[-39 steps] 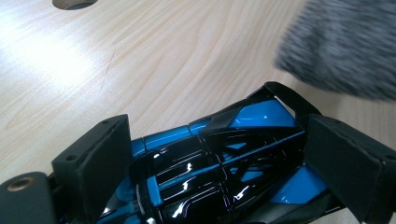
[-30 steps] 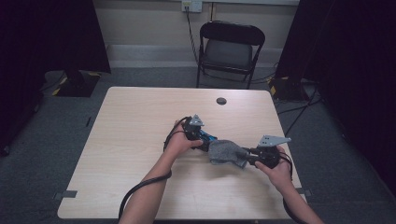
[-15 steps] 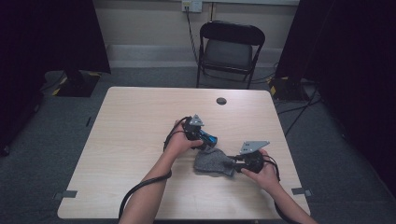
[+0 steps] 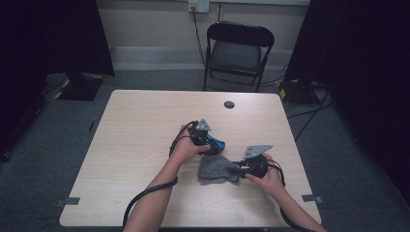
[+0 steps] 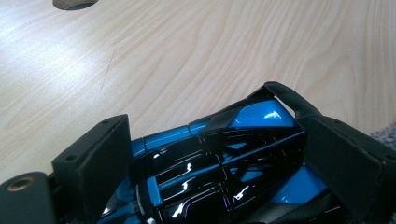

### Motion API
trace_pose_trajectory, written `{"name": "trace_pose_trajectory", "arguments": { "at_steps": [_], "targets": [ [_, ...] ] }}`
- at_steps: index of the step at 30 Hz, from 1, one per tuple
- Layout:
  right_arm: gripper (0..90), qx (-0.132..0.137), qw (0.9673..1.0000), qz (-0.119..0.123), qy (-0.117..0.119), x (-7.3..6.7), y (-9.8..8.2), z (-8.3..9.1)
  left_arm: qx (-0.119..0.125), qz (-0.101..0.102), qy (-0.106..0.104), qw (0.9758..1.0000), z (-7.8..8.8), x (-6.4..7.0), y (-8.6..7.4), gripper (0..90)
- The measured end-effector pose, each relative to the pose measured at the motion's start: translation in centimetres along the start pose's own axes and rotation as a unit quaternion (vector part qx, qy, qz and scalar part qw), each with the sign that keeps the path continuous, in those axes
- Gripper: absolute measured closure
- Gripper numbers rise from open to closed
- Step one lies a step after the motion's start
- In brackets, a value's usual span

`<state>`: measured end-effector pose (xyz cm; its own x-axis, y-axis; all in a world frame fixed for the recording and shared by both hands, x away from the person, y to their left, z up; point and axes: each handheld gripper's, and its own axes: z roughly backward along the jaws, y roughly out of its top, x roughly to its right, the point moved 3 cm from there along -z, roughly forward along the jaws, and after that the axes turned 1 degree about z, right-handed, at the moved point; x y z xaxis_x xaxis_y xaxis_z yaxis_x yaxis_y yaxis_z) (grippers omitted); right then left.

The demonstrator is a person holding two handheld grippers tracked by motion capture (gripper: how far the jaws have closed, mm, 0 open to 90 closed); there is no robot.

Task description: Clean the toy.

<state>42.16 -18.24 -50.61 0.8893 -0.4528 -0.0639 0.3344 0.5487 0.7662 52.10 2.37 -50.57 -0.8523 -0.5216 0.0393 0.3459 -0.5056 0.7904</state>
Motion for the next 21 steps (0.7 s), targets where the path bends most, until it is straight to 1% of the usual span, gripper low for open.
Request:
{"name": "trace_pose_trajectory", "arguments": {
  "at_steps": [5,11,15,21],
  "targets": [
    [72.5,0.000,0.9999,-0.012,-0.009,0.6,-0.4,0.3,-0.001,0.000,0.000,1.0000,0.0,0.0,0.0,7.8],
    [72.6,0.002,0.9994,-0.024,-0.026,1.8,-0.9,1.0,0.000,0.000,0.000,1.0000,0.0,0.0,0.0,7.8],
    [72.6,0.006,0.9986,-0.037,-0.038,2.8,-1.3,1.4,0.000,0.000,0.000,1.0000,0.0,0.0,0.0,7.8],
    [72.6,0.007,0.9971,-0.050,-0.056,4.1,-1.8,2.1,-0.001,0.000,0.000,1.0000,0.0,0.0,0.0,7.8]
  ]
}}
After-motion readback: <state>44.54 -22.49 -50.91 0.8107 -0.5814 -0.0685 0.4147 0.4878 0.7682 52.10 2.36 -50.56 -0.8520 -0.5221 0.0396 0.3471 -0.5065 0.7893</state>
